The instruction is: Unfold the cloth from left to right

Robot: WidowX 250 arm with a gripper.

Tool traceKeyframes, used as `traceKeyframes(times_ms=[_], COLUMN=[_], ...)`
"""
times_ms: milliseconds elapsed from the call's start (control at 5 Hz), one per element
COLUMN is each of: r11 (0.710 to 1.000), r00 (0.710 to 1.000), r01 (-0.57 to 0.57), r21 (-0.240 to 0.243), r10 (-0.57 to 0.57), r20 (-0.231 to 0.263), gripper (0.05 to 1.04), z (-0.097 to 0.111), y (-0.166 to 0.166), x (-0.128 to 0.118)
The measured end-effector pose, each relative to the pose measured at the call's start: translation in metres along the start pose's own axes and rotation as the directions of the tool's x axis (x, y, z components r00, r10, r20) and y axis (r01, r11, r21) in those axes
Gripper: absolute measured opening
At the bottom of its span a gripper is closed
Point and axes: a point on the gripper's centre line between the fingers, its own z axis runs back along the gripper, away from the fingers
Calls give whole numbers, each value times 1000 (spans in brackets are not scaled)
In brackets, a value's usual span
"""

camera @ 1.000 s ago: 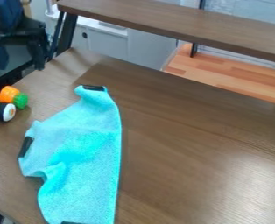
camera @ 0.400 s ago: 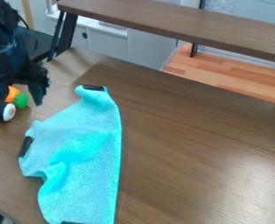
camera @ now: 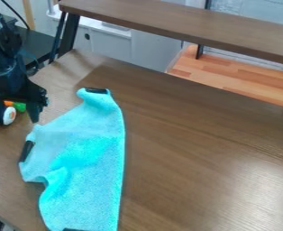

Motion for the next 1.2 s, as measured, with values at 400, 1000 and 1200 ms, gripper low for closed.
traceKeyframes(times_ms=[400,1000,1200], r11=[997,997,996], r00=[997,997,997], r01=[-76,-79,-72], r21=[-8,28,44], r10=[76,78,70], r20=[24,29,28], gripper=[999,999,999], z=[-23,-42,-47], y=[-5,-4,-2], x=[-18,-30,-32])
